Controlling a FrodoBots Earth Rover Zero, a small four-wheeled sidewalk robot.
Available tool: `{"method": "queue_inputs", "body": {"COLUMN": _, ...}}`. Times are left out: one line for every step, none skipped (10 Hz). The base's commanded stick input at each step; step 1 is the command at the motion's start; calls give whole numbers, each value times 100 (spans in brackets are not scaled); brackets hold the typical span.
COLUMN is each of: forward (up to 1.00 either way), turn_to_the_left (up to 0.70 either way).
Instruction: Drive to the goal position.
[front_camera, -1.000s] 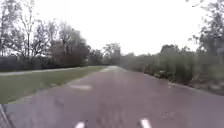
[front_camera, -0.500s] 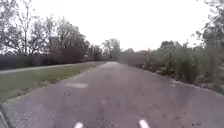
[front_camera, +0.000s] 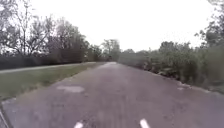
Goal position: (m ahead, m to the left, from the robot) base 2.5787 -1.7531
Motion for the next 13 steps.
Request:
{"method": "queue_inputs", "body": {"forward": 70, "turn_to_the_left": 0}}
{"method": "queue_inputs", "body": {"forward": 70, "turn_to_the_left": 0}}
{"method": "queue_inputs", "body": {"forward": 70, "turn_to_the_left": 0}}
{"method": "queue_inputs", "body": {"forward": 70, "turn_to_the_left": 0}}
{"method": "queue_inputs", "body": {"forward": 70, "turn_to_the_left": 0}}
{"method": "queue_inputs", "body": {"forward": 70, "turn_to_the_left": 0}}
{"method": "queue_inputs", "body": {"forward": 70, "turn_to_the_left": 0}}
{"method": "queue_inputs", "body": {"forward": 70, "turn_to_the_left": 0}}
{"method": "queue_inputs", "body": {"forward": 70, "turn_to_the_left": 0}}
{"method": "queue_inputs", "body": {"forward": 70, "turn_to_the_left": 0}}
{"method": "queue_inputs", "body": {"forward": 70, "turn_to_the_left": 0}}
{"method": "queue_inputs", "body": {"forward": 70, "turn_to_the_left": 0}}
{"method": "queue_inputs", "body": {"forward": 70, "turn_to_the_left": 0}}
